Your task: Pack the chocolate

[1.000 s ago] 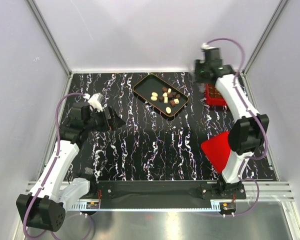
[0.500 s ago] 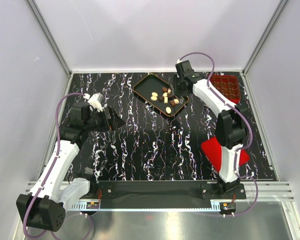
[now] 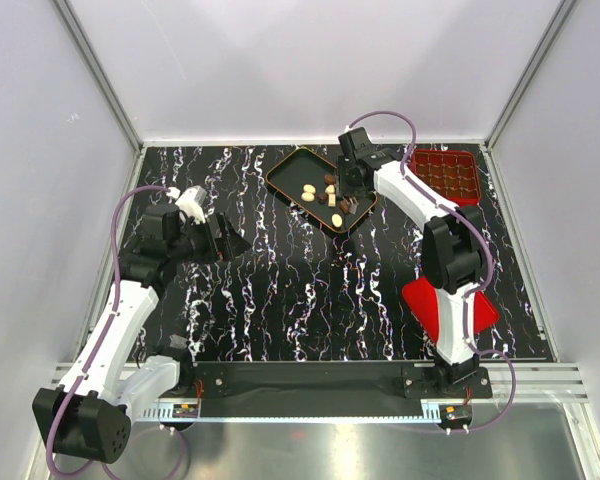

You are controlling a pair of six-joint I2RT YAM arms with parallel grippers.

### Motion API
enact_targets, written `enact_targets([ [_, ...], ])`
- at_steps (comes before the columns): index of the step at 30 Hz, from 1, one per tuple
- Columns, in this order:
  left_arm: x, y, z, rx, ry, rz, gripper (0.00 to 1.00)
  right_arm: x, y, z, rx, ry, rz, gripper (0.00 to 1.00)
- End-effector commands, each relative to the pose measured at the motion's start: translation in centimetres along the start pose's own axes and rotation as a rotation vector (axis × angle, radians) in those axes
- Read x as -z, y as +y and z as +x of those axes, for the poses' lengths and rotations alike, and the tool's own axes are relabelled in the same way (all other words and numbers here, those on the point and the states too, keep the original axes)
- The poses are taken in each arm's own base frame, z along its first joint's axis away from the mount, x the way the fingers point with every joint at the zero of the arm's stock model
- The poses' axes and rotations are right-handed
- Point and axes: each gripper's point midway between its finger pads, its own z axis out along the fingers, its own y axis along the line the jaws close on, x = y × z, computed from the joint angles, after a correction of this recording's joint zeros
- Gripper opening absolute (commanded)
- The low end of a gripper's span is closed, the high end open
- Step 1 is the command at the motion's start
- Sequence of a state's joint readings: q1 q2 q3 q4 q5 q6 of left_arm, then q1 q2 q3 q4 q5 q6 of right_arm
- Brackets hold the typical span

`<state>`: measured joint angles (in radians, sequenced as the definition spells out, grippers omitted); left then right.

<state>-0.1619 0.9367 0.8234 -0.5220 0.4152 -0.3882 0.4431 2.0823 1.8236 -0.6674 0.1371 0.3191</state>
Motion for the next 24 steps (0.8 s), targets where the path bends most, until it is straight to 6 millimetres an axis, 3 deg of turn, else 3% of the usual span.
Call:
enact_targets([
  [1,0.3,-0.5,-1.0,-0.039,-0.046,0.021,0.99,0.2,0.5,-1.7,-0.010,-0.053,0.019,0.45],
  [9,0.2,-0.5,-1.1,-0.037,-0.046,0.023,0.99,0.1,0.7,-1.5,-0.004,-0.053,0.029,0.43],
  [14,0.2,-0.4,-1.0,-0.037,-0.044,0.017,0.99,0.2,1.0,-1.8,0.013,-0.058,0.013,0.31],
  [19,0.3,-0.4,-1.0,-0.038,-0.045,0.016,0.99,3.3,1.8,-3.6,0.031,-0.091,-0.039,0.29],
  [24,0.3,-0.5,-1.1,-0.038,-0.048,0.022,0.99,8.7,1.3,-6.2,0.060,-0.183,-0.047,0.27],
])
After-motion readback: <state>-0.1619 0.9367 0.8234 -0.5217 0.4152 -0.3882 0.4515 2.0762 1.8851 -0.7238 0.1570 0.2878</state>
